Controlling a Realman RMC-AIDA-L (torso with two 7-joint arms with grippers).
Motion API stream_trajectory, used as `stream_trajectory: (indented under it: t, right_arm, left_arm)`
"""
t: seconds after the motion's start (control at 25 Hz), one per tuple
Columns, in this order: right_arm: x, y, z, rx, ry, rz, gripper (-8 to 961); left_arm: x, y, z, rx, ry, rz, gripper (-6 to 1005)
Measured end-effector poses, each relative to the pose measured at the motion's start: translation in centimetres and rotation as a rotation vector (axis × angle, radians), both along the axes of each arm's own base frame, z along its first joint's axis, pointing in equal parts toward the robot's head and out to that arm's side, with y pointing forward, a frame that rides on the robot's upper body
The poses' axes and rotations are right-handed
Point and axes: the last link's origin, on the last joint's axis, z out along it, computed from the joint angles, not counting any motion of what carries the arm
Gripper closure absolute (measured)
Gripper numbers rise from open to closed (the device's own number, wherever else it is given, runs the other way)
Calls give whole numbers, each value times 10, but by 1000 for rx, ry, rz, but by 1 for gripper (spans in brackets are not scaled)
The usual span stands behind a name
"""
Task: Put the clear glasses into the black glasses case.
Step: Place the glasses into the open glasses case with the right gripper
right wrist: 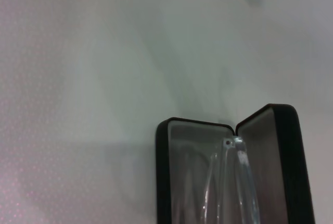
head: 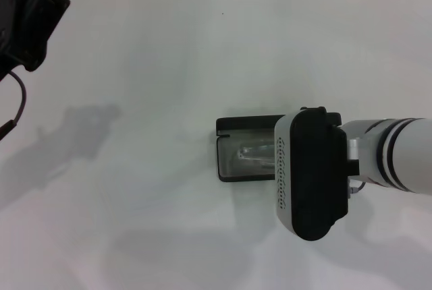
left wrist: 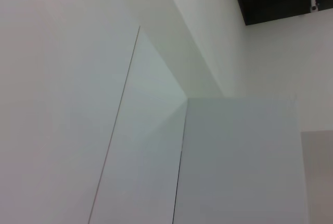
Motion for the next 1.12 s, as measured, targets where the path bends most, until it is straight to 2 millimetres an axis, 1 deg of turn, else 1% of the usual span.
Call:
stream_trajectory:
  t: [0.84, 1.12]
  right_arm:
    - [-2, -2, 0, -3, 6, 3, 785]
    - [-7, -6, 2, 2, 31, 3, 781]
  left_arm:
    - [-2, -3, 2, 9, -17, -2, 903]
    - [-3, -4, 3, 12, -21, -9, 902]
